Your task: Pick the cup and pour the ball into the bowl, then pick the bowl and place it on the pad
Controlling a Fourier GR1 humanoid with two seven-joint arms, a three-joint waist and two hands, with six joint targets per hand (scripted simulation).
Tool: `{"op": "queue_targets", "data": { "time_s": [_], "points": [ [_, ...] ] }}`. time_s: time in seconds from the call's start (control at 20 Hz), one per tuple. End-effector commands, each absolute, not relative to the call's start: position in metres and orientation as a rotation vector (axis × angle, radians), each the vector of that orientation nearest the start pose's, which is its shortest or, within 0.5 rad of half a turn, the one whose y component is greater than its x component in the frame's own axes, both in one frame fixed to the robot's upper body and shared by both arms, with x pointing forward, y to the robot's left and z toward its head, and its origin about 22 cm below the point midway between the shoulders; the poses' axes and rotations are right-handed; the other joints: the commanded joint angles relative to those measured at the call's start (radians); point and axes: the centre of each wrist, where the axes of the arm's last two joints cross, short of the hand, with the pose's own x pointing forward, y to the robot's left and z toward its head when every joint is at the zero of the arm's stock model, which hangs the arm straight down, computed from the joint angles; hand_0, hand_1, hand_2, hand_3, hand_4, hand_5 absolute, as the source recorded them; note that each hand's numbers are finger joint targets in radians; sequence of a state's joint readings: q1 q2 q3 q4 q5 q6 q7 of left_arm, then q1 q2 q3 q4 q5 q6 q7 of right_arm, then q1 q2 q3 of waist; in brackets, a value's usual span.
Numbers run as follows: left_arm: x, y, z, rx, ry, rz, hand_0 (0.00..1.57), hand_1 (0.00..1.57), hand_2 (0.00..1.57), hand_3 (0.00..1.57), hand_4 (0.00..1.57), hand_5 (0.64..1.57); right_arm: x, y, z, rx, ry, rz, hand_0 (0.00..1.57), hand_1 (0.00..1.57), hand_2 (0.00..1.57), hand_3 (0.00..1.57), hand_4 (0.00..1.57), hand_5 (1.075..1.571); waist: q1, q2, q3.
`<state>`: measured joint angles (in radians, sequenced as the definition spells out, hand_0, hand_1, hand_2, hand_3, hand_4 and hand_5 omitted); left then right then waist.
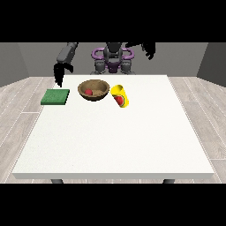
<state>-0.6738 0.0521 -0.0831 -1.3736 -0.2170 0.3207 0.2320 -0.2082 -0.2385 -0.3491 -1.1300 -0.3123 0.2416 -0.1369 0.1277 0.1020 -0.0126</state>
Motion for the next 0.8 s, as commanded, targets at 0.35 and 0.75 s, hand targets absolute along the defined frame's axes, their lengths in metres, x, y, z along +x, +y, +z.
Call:
{"op": "queue_targets", "data": {
  "time_s": [0.35,0.75],
  "points": [
    [0.369,0.321,0.213,-0.089,-1.957,-0.099,0.00,0.00,0.00,0.00,0.35,1.504,0.288,-0.304,-0.034,0.040,-1.652,-0.339,0.00,0.00,0.00,0.00,0.00,1.569,0.089,0.107,0.0118],
    [0.354,0.406,0.208,-0.038,-1.923,-0.021,0.00,0.00,0.00,0.00,0.27,1.509,0.311,-0.274,-0.044,0.088,-1.602,-0.282,0.00,0.00,0.00,0.00,0.00,1.569,-0.008,0.107,0.0124]
  ]
}}
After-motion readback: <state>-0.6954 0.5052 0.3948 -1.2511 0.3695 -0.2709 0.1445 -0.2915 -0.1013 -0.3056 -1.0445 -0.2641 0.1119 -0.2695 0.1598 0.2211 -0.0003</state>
